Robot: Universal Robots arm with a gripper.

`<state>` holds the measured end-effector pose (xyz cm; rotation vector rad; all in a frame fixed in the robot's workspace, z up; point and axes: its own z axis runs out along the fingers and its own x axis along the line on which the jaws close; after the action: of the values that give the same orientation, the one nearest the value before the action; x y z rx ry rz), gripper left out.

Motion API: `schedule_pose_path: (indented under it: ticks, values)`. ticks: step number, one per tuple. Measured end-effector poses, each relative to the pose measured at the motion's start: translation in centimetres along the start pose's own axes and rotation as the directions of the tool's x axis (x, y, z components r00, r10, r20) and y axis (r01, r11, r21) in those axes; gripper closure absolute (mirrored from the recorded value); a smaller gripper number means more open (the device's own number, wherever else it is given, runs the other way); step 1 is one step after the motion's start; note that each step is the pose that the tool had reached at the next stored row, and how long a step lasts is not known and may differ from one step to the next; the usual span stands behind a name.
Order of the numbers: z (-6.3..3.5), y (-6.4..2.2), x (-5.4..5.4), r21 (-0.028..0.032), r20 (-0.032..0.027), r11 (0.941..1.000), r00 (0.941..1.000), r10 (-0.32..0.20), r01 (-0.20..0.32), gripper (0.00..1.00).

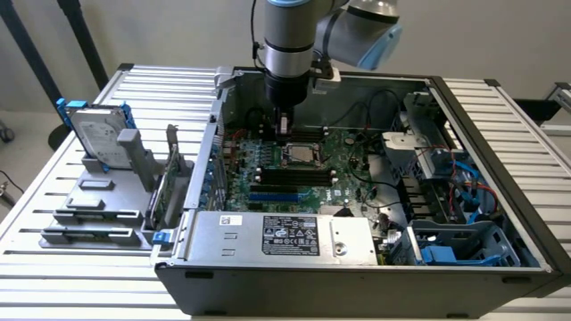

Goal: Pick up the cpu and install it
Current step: 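Close the cpu cover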

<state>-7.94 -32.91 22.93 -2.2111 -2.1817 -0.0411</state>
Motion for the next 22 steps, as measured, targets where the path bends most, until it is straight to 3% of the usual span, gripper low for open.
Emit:
schedule_pose_path:
  ticks: [5, 17, 22]
  values:
    - [-0.9, 2.17, 0.1, 0.0026, -0.0008, 1.0, 1.0, -0.001, 0.001, 0.89]
    - [-4.48, 7.63, 0.2, 0.0097, -0.0032, 0.9999, 1.0, -0.007, 0.007, 0.89]
    - [-4.84, 9.9, 0.2, 0.0101, -0.0035, 0.9999, 0.9999, -0.012, 0.012, 0.89]
